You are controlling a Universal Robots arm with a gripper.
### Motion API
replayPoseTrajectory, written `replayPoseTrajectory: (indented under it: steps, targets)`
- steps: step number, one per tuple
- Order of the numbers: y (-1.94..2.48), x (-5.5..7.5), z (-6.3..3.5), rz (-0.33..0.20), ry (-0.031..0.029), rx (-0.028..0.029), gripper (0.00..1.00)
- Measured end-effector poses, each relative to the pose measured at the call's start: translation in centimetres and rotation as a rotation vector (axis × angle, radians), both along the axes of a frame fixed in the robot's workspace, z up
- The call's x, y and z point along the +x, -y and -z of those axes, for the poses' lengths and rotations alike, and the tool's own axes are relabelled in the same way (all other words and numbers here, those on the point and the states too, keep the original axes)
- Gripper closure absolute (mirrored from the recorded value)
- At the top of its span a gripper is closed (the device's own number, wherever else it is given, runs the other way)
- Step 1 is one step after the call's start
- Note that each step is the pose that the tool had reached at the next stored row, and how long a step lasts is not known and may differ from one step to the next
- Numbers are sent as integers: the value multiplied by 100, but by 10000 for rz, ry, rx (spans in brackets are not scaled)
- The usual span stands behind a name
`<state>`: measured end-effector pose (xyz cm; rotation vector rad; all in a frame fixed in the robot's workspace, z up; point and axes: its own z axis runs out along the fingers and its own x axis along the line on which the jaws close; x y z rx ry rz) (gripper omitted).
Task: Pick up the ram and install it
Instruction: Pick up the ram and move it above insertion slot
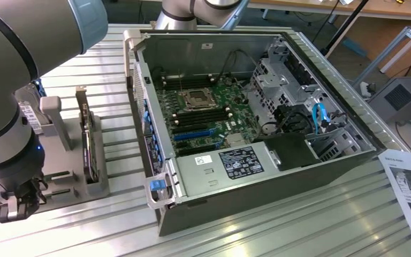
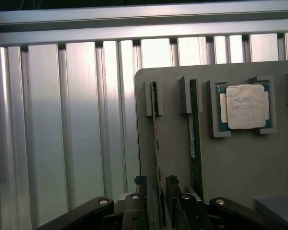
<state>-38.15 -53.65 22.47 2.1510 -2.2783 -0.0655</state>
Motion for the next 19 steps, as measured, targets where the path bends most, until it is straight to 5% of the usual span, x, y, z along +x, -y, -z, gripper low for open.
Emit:
replayPoseTrajectory:
  steps: [19]
  targets:
    - [-34, 0, 93, -9, 0, -5, 70]
